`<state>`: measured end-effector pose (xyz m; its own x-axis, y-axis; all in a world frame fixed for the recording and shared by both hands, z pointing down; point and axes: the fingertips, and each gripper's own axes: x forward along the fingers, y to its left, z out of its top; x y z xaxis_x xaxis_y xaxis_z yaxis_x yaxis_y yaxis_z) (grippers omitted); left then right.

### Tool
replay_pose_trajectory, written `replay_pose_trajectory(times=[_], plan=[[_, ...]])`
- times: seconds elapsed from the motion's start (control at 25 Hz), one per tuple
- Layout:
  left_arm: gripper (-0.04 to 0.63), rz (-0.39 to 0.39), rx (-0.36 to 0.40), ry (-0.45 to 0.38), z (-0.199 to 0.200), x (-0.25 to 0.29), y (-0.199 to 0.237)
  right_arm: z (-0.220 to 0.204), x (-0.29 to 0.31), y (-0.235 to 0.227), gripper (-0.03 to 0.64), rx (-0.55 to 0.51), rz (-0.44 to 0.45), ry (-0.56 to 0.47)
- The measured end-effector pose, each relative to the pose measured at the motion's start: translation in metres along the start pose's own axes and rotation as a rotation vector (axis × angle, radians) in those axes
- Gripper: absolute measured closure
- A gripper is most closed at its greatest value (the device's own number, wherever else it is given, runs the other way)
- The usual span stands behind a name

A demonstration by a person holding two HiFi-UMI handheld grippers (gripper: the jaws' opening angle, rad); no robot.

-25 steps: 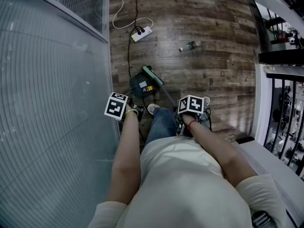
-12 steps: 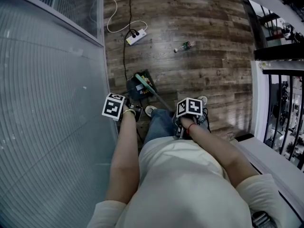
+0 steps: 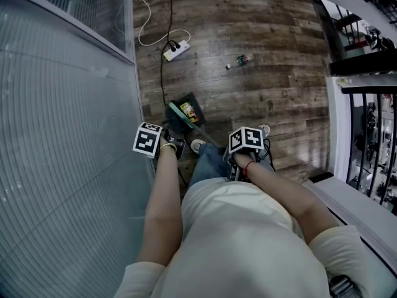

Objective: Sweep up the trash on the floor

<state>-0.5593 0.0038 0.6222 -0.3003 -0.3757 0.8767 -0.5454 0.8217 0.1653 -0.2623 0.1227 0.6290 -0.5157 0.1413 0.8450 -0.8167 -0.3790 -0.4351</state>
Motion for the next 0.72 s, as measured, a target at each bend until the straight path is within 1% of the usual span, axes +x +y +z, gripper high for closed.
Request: replay_pose_trajectory(times=[0.24, 0.44, 0.6, 0.72], plan=[[0.500, -0.009, -0.006, 0.009, 0.005, 0.000, 0.008, 0.002, -0.012, 0.005, 0.520, 0.006, 0.011, -0.002], [0.500, -0.024, 0.014, 0.023, 0.006, -0.001, 0.010, 0.009, -0.030, 0.002, 0.520, -0.015, 0.011, -0.009], [0.500, -0.023, 0.007, 0.033, 0.007, -0.001, 0.011, 0.021, -0.047, -0.001, 0.520, -0.025, 0.022, -0.037], [0.502, -0.019, -0.003, 0.034, 0.006, 0.000, 0.012, 0.035, -0.060, -0.006, 0.520, -0.005, 0.040, -0.073]])
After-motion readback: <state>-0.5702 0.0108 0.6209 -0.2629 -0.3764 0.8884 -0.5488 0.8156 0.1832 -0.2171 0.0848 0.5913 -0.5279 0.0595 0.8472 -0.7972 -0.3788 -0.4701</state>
